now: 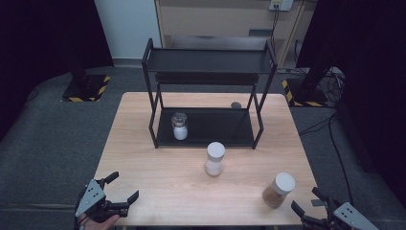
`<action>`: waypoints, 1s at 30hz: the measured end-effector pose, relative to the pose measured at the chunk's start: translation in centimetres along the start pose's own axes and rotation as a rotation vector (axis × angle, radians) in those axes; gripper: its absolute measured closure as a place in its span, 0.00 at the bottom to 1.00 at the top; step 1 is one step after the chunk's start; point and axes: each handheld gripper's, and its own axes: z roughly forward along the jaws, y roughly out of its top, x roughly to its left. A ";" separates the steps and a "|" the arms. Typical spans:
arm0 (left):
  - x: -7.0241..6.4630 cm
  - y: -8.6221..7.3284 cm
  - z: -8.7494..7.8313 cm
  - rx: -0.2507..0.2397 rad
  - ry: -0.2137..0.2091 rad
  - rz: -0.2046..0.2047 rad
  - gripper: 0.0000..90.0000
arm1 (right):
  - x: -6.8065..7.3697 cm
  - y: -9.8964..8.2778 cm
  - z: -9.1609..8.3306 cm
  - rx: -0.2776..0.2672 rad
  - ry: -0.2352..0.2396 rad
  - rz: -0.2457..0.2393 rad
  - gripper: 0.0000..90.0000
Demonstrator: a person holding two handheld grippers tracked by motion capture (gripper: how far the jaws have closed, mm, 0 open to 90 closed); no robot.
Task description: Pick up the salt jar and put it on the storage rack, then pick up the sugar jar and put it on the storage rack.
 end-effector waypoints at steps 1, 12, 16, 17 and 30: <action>0.0 0.0 0.0 0.001 0.001 0.002 0.00 | 0.0 0.0 0.0 0.000 0.000 0.000 0.08; 0.6 -0.3 0.0 0.007 -0.012 -0.015 0.01 | 0.0 0.0 0.0 0.000 -0.001 0.004 0.08; 0.6 -0.3 0.0 0.007 -0.017 -0.010 0.01 | -0.1 0.0 0.0 0.001 0.000 0.005 0.08; 0.6 -0.3 0.0 0.010 -0.019 -0.007 0.01 | -0.1 0.0 0.1 0.002 0.001 0.006 0.08; 0.6 -0.2 0.2 0.017 -0.043 0.001 0.01 | 0.0 0.0 0.1 0.002 -0.002 -0.002 0.08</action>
